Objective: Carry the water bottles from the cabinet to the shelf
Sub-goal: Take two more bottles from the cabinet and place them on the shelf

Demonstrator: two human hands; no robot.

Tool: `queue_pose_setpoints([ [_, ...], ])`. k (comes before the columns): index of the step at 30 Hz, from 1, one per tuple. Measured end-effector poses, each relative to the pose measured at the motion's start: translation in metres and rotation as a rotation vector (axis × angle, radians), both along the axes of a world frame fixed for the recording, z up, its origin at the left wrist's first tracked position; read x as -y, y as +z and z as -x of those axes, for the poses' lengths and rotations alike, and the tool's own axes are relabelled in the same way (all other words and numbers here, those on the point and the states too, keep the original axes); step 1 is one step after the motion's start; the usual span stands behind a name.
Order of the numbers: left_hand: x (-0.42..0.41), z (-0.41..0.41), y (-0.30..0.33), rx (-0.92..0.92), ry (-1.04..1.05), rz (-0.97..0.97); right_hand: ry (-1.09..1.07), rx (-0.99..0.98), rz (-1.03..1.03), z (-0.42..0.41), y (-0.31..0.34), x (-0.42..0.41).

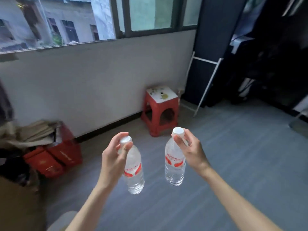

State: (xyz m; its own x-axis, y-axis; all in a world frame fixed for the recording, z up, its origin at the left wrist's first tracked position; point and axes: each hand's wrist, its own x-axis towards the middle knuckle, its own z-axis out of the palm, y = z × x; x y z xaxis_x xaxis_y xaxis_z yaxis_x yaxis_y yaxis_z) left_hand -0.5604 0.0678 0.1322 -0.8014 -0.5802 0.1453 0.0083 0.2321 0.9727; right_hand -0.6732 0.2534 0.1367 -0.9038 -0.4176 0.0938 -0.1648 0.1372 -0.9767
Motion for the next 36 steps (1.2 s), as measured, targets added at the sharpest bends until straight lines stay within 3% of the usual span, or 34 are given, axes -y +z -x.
queue_pose_setpoints([
  [8,-0.121,0.184,-0.004,-0.013,-0.397,0.042,-0.478,-0.013,0.053,0.105,-0.014,-0.151],
  [18,-0.272,0.415,0.004,-0.054,-0.745,0.089,-0.854,-0.033,0.055,0.268,-0.006,-0.299],
  [27,-0.425,0.573,0.008,-0.012,-0.964,0.124,-1.034,-0.021,0.105,0.375,-0.014,-0.436],
  [36,-0.598,0.718,0.010,0.000,-0.989,0.144,-1.044,-0.036,0.014,0.506,-0.007,-0.618],
])
